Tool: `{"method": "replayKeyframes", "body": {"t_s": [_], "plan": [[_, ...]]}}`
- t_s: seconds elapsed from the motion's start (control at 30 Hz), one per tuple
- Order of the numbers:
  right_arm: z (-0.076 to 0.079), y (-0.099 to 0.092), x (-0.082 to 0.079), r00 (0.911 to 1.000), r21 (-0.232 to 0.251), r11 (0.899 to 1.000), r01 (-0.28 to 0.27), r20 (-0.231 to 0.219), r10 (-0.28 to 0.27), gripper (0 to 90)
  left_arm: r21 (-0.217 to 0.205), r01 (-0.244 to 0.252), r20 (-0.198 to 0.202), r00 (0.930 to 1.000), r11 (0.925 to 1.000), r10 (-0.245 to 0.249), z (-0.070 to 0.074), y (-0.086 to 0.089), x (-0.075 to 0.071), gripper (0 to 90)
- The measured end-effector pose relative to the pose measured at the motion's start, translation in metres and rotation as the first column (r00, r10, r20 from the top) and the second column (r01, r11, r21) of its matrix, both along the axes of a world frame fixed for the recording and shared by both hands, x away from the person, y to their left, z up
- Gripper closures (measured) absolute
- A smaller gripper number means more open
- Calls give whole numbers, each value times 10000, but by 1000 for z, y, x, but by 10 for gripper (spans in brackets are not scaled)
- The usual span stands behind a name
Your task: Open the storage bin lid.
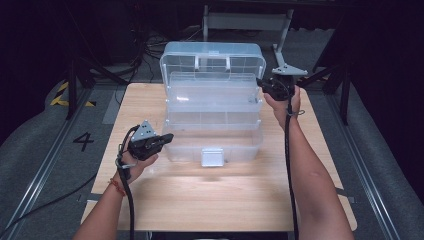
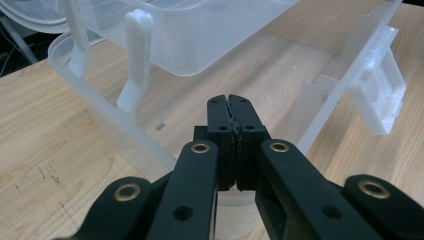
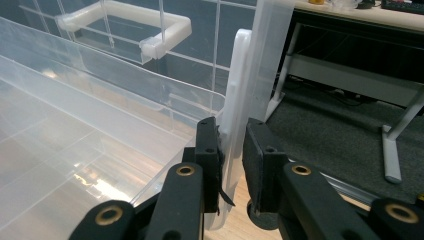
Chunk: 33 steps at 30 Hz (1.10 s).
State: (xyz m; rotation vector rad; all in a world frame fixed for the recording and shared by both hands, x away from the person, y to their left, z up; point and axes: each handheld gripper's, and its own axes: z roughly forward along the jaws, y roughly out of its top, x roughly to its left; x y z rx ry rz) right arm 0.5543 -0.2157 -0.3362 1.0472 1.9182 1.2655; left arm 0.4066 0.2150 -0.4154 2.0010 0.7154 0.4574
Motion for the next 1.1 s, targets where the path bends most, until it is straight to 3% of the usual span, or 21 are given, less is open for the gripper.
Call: {"method": "replayKeyframes", "body": {"t_s": [0.43, 1.1], "plan": [[2, 2, 5, 9998, 51, 10000, 21, -177, -21, 786, 124, 32, 47, 10000, 9999, -32, 0, -1, 0, 882], [12, 5, 28, 9925, -169, 9996, -229, -1202, 207, 772, 44, 54, 17, 10000, 10000, -54, -2, -3, 0, 879]]}}
